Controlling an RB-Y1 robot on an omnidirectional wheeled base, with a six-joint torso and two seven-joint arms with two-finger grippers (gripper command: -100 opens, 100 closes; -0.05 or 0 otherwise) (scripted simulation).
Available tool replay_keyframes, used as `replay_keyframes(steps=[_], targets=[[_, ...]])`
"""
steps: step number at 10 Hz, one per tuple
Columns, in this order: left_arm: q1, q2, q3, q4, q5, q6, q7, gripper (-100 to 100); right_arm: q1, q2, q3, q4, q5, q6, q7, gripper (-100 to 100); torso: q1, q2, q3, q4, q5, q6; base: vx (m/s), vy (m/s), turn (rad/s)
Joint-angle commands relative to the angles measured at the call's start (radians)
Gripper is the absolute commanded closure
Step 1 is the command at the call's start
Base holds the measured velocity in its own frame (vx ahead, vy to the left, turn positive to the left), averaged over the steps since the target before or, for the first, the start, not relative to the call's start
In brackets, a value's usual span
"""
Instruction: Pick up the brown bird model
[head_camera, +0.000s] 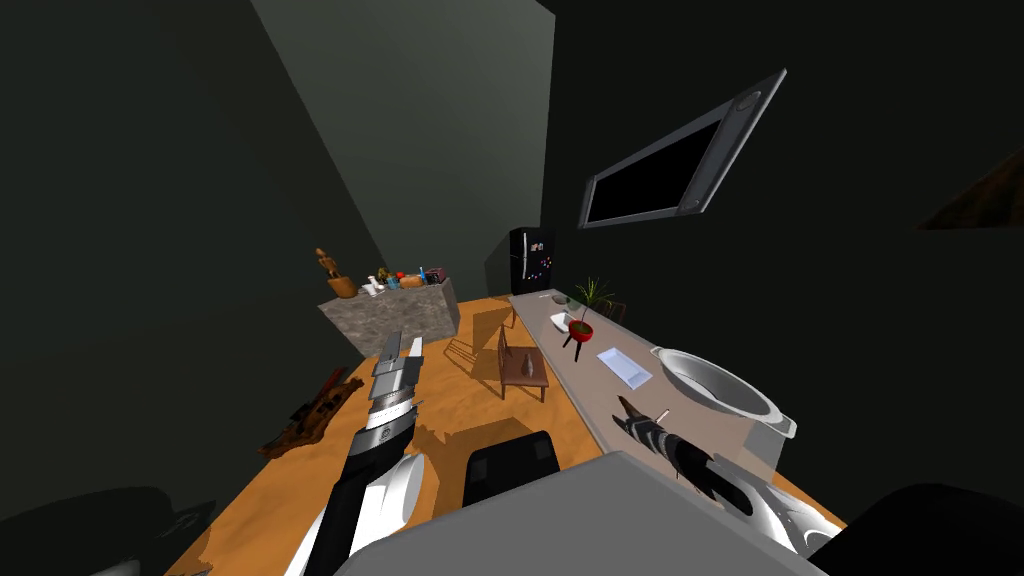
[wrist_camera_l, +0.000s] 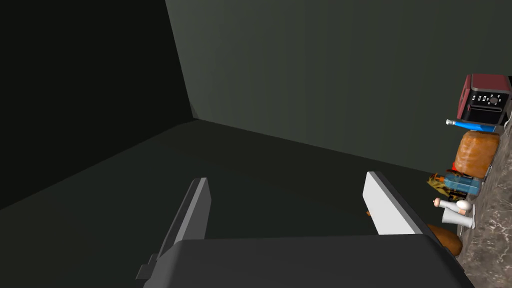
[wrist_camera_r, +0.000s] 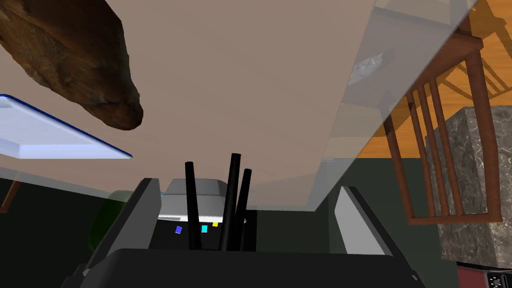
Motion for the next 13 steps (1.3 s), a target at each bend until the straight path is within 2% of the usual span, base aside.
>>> replay_keyframes(steps=[1, 2, 3, 4, 5, 7, 8, 10, 11, 12, 13], targets=[[0.0, 0.0, 0.0, 0.0, 0.0, 0.0, 0.0, 0, -0.006, -0.002, 0.009, 0.05, 0.007, 0.0, 0.009, -100, 0.0, 0.0, 0.0, 0.0, 0.0, 0.0, 0.03, -0.037, 0.086], [0.0, 0.0, 0.0, 0.0, 0.0, 0.0, 0.0, 0, -0.009, -0.014, 0.031, 0.096, 0.019, 0.006, 0.016, -100, 0.0, 0.0, 0.0, 0.0, 0.0, 0.001, 0.037, -0.049, 0.174], [0.0, 0.0, 0.0, 0.0, 0.0, 0.0, 0.0, 0, -0.012, -0.027, 0.074, 0.16, 0.043, 0.019, 0.026, -100, -0.001, 0.0, 0.0, 0.0, 0.0, 0.0, 0.081, -0.125, 0.317], [0.0, 0.0, 0.0, 0.0, 0.0, 0.0, 0.0, 0, -0.013, -0.028, 0.095, 0.199, 0.055, 0.024, 0.03, -100, -0.005, -0.002, -0.001, 0.0, -0.001, 0.0, 0.081, -0.152, 0.293], [0.0, 0.0, 0.0, 0.0, 0.0, 0.0, 0.0, 0, -0.013, -0.028, 0.095, 0.21, 0.055, 0.024, 0.03, -100, -0.007, -0.003, -0.002, -0.001, -0.001, 0.0, 0.043, -0.091, 0.076], [0.0, 0.0, 0.0, 0.0, 0.0, 0.0, 0.0, 0, -0.014, -0.018, 0.136, 0.266, 0.078, 0.034, 0.034, -100, -0.001, 0.0, 0.0, 0.0, -0.001, 0.001, 0.026, -0.063, 0.112], [0.0, 0.0, 0.0, 0.0, 0.0, 0.0, 0.0, 0, -0.014, -0.018, 0.136, 0.266, 0.078, 0.034, 0.034, -100, -0.001, 0.0, 0.0, 0.0, 0.0, 0.0, 0.01, -0.058, 0.038], [0.0, 0.0, 0.0, 0.0, 0.0, 0.0, 0.0, 0, -0.014, 0.021, 0.186, 0.319, 0.106, 0.046, 0.037, -100, 0.0, 0.001, 0.001, 0.0, 0.0, 0.001, 0.005, -0.079, 0.08], [0.0, 0.0, 0.0, 0.0, 0.0, 0.0, 0.0, 0, -0.013, 0.043, 0.203, 0.332, 0.115, 0.05, 0.038, -100, -0.003, 0.001, 0.001, 0.0, -0.001, 0.001, 0.002, -0.13, 0.111], [0.0, 0.0, 0.0, 0.0, 0.0, 0.0, 0.0, 0, -0.022, 0.026, 0.199, 0.322, 0.109, 0.048, 0.028, -100, -0.004, 0.002, 0.001, 0.0, -0.001, 0.001, 0.001, -0.055, 0.022], [0.0, 0.0, 0.0, 0.0, 0.0, 0.0, 0.0, 0, -0.02, 0.027, 0.201, 0.32, 0.11, 0.052, 0.027, 0, -0.001, 0.002, 0.001, 0.0, -0.001, 0.001, 0.0, -0.011, -0.001]])
